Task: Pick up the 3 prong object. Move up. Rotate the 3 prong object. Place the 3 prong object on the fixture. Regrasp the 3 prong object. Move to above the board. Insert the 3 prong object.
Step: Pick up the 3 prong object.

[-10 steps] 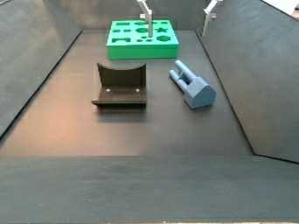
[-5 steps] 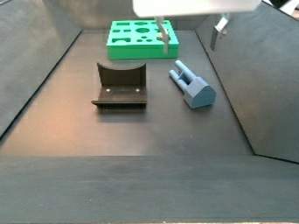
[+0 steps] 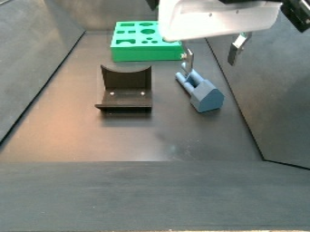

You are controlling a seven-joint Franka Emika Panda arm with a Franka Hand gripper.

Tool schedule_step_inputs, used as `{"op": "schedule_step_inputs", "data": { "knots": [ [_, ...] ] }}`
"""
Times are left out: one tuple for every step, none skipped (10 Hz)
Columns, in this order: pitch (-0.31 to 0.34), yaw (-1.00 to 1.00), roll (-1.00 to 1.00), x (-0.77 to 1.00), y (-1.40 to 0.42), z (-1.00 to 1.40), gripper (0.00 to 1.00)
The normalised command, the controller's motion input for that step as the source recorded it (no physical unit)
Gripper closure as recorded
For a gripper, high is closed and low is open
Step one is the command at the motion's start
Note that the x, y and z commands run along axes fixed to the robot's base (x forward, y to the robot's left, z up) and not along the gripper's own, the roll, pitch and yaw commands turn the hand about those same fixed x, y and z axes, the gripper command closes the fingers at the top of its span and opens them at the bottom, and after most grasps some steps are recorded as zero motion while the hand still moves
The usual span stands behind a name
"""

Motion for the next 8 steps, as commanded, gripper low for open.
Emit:
{"op": "schedule_step_inputs", "data": {
  "knots": [
    [-0.06, 0.45, 0.0, -0.09, 0.0, -0.32, 0.0],
    [-0.09, 0.37, -0.03, -0.1, 0.0, -0.25, 0.0],
    [-0.091, 0.36, -0.01, -0.13, 0.0, -0.29, 0.0],
    [-0.099, 0.3, -0.01, -0.15, 0.0, -0.28, 0.0],
    [-0.099, 0.28, 0.0, -0.16, -0.03, -0.35, 0.0],
    [-0.114, 0.23, -0.01, -0.14, -0.04, -0.41, 0.0],
    [-0.14, 0.18, -0.03, -0.07, -0.05, -0.44, 0.0],
    [-0.187, 0.13, -0.09, -0.02, -0.05, -0.37, 0.0]
  ]
}}
